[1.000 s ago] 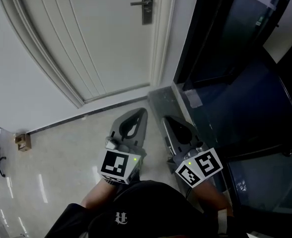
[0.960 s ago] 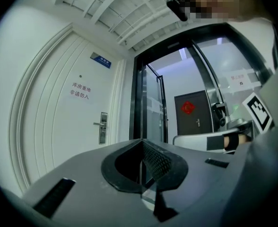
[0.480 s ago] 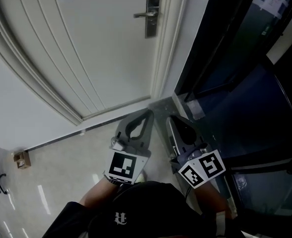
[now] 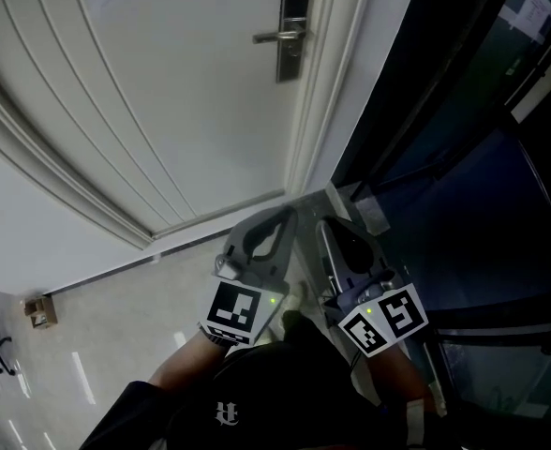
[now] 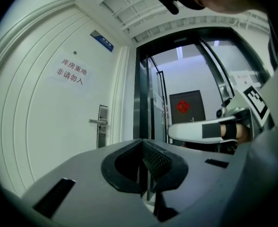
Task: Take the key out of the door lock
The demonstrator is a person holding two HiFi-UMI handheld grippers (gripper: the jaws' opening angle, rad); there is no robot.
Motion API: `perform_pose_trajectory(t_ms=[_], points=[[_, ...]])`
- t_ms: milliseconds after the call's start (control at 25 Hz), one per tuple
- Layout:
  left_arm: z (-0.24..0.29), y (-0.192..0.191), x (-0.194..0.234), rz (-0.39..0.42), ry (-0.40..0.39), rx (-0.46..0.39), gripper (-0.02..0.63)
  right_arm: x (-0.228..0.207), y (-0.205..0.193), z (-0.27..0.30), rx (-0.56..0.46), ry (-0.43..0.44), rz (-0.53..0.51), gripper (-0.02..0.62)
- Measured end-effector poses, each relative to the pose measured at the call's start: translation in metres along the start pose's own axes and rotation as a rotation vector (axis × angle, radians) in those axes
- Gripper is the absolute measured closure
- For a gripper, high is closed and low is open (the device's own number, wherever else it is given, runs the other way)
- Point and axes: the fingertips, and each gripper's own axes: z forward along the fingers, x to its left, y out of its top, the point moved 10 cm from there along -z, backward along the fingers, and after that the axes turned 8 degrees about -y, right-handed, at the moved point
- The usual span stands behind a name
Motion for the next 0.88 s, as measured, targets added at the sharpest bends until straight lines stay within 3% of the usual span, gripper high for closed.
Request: perform_pose_trajectory(t_ms=[400,760,880], points=[[0.102,-0.005,0.067,-0.105,0.043,-0.011,0.600,-0.083,0.015,0.096,0.006,0.065,0.009,0.580],[0.190,-0.011,0.129,-0.282,0.097,-0.076,0.600,-0.158,0.032,0.162,-0.001,0.119,0.023,0.580],[0.211,-0.017,0.152,-0.393,0.102,-0.094,0.600,-0.173,0.033,0.176,0.003,0.123,0.039,0.580]])
